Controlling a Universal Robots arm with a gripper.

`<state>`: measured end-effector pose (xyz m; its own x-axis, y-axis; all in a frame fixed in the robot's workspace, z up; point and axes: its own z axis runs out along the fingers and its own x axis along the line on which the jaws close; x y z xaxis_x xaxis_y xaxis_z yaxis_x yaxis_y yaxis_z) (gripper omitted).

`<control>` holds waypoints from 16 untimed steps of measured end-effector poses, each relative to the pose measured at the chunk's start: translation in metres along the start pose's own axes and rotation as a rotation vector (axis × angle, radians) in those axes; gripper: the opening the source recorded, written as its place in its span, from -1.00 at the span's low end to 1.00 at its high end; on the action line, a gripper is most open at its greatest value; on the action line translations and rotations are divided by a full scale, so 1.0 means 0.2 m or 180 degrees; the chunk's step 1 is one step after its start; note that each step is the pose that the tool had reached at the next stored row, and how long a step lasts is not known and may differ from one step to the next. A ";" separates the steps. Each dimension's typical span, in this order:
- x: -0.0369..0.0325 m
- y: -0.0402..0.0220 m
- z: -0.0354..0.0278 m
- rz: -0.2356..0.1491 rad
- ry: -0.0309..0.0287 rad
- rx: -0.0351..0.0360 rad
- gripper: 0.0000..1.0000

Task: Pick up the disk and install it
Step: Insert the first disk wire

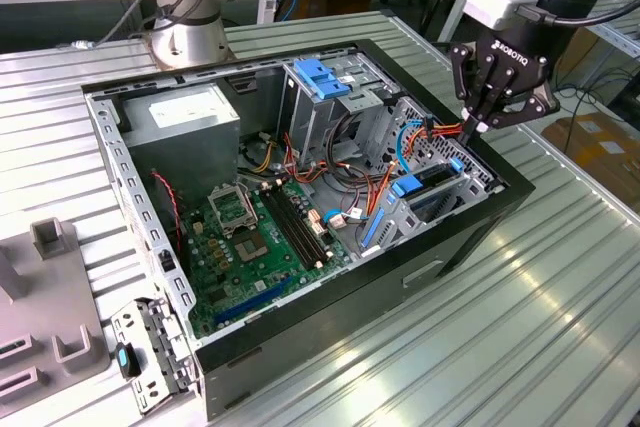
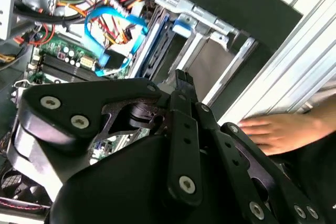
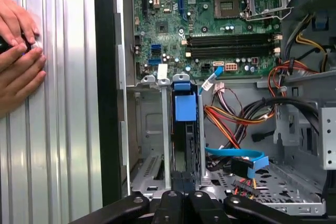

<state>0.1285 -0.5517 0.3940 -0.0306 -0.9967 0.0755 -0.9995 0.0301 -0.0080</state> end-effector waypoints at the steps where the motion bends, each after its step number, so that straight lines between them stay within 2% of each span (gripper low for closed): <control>1: 0.000 -0.011 0.001 -0.0001 0.0001 0.0000 -0.79; 3: -0.001 -0.031 0.002 -0.0017 0.0005 0.0001 -0.79; 6: -0.002 -0.040 0.003 -0.0102 0.0006 0.0008 -0.79; 10: -0.001 -0.043 0.003 -0.0391 0.0003 0.0030 -0.79; 12: -0.001 -0.052 0.003 -0.0481 0.0003 0.0037 -0.79; 16: -0.011 -0.101 0.003 -0.0520 0.0002 0.0040 -0.79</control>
<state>0.1489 -0.5501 0.3933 0.1322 -0.9882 0.0775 -0.9910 -0.1333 -0.0081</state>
